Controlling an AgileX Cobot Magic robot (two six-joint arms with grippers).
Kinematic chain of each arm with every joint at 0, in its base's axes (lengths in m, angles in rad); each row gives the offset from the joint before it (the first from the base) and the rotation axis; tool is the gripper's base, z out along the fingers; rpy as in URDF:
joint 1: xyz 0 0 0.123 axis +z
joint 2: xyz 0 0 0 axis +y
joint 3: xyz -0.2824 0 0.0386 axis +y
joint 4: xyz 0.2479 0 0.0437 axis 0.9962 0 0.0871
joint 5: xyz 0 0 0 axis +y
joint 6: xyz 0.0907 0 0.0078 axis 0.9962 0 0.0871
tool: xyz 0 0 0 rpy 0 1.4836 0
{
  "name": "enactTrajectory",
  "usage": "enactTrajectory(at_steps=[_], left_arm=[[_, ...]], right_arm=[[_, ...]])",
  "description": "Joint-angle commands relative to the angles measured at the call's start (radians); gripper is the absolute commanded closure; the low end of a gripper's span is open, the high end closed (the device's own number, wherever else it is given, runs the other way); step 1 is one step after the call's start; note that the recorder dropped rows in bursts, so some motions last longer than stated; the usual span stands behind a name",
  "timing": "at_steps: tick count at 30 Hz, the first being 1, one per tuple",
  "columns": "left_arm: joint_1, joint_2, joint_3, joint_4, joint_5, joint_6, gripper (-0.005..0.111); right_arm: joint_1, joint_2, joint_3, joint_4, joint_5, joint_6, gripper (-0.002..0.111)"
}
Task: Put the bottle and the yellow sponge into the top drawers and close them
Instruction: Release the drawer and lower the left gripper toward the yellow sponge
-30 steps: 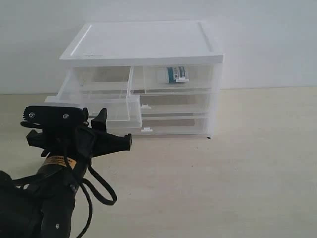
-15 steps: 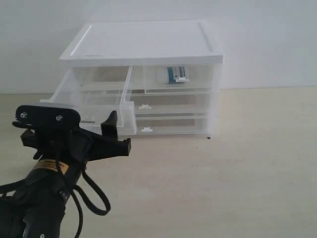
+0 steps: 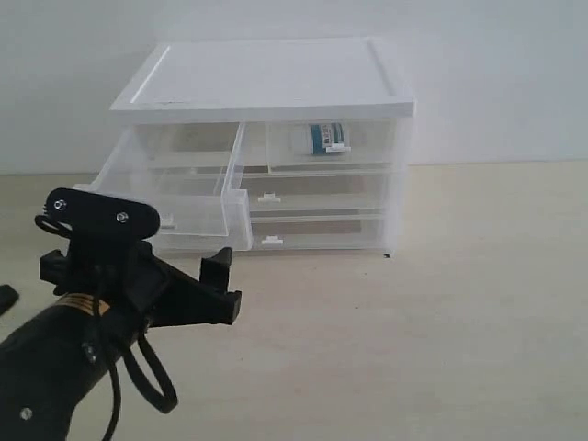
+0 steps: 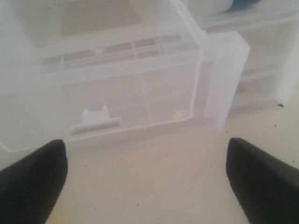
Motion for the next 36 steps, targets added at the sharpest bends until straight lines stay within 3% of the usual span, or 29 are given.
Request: enactTrajectory(at_steps=[1,7,9,13,16,22,25,27,30,31,32,33,36], left_arm=[[-0.007,-0.142,0.008,-0.059,0.186,0.173,0.022],[-0.007,-0.337,0.008,-0.214,0.413,0.534,0.028],[-0.007,-0.392,0.008,-0.297,0.455,0.711,0.040],[-0.007,-0.456,0.008,-0.472,0.564,1.021,0.075],[-0.007,-0.478,0.008,-0.500,0.704,1.103,0.103],[-0.007,-0.480,-0.008,-0.420,1.096,1.159,0.102],[-0.007,-0.480,-0.013,-0.242,1.277,1.186,0.102],[-0.007,-0.480,-0.014,-0.135,1.335,1.107,0.102],[0.000,-0.480,-0.028,0.100,1.390,0.830,0.102],[0.015,-0.480,-0.053,0.304,1.480,0.573,0.102],[0.022,-0.478,-0.067,0.379,1.526,0.469,0.102],[0.045,-0.478,-0.106,0.548,1.649,0.232,0.102],[0.079,-0.478,-0.151,0.720,1.761,-0.014,0.102]], right_arm=[[-0.002,-0.005,0.005,0.002,-0.006,-0.002,0.107],[-0.002,-0.005,0.005,0.002,-0.006,-0.002,0.107],[-0.002,-0.005,0.005,0.002,-0.006,-0.002,0.107],[-0.002,-0.005,0.005,0.003,-0.006,0.000,0.107],[-0.002,-0.005,0.005,0.003,-0.006,0.002,0.107],[-0.002,-0.005,0.005,0.003,-0.006,0.002,0.107],[-0.002,-0.005,0.005,0.003,-0.007,0.002,0.107],[-0.002,-0.005,0.005,0.003,-0.007,0.002,0.107],[-0.002,-0.005,0.005,0.003,-0.007,0.002,0.107],[-0.002,-0.005,0.005,0.003,-0.007,0.002,0.107],[-0.002,-0.005,0.005,0.003,-0.007,0.002,0.107],[-0.002,-0.005,0.005,0.003,-0.007,0.002,0.107],[-0.002,-0.005,0.005,0.003,-0.007,0.002,0.107]])
